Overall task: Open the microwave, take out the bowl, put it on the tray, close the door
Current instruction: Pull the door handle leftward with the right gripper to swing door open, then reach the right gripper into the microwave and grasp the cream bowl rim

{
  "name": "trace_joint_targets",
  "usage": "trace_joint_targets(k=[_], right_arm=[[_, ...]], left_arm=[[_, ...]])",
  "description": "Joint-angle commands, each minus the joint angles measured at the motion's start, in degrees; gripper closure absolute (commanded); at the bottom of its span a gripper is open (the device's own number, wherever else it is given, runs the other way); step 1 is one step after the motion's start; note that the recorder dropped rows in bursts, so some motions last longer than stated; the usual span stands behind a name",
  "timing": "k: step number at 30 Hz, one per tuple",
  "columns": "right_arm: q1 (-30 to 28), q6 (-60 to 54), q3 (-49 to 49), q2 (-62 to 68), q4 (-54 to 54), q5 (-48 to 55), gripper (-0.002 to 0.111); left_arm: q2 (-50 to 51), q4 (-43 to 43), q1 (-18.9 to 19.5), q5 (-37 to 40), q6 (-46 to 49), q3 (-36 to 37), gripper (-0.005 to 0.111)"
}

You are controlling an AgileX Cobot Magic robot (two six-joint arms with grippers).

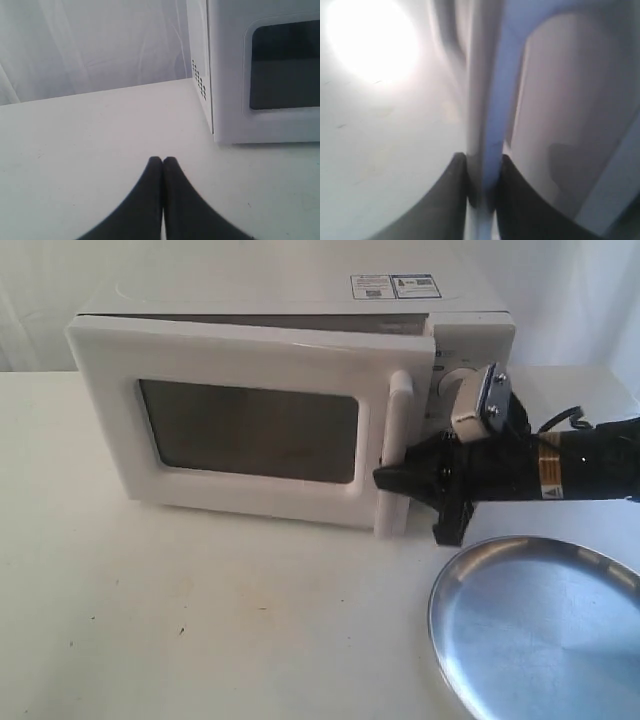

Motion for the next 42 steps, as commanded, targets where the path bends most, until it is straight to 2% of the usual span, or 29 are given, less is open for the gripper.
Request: trace_joint_targets(k=[1,9,16,24,26,30,33,38,42], right_arm=[[2.5,-2.5,1.5,-6.5,-8.4,-9.7,0.108],[1.4,4.2,6.7,-16.2,-12.1,-9.7,0.108],[1.4,19.6,11.4,-27.4,-14.8,2.0,0.108],[1.4,36.5,12.6,-38.9,-14.8,2.6,0.108],[1.4,39.0,13.2,-41.1,-14.8,6.5,0.108],[1.5,42.1,14.9,-41.5,-14.8,22.0,0.108],[1.5,39.4,15.5,-38.0,-7.4,25.1,0.108],[4.1,21.6,15.5,-29.5,5.4,8.5,0.108],[8.1,17.4,15.4,-25.4,5.9,5.5,0.108]], left_arm=[[-0.1,-0.4,-0.1,0.1,0.0,-0.2,0.107],[-0.1,-0.4,-0.1,0.1,0.0,-0.2,0.107],[-0.1,-0.4,-0.1,0.1,0.0,-0.2,0.107],[-0.1,-0.4,-0.1,0.1,0.0,-0.2,0.107],[-0.1,-0.4,-0.1,0.1,0.0,-0.2,0.107],[-0.1,-0.4,-0.1,0.1,0.0,-0.2,0.107],[-0.1,-0.4,-0.1,0.1,0.0,-0.2,0.107],[-0.1,-0.4,-0.1,0.1,0.0,-0.2,0.107],[-0.1,-0.4,-0.1,0.1,0.0,-0.2,0.107]])
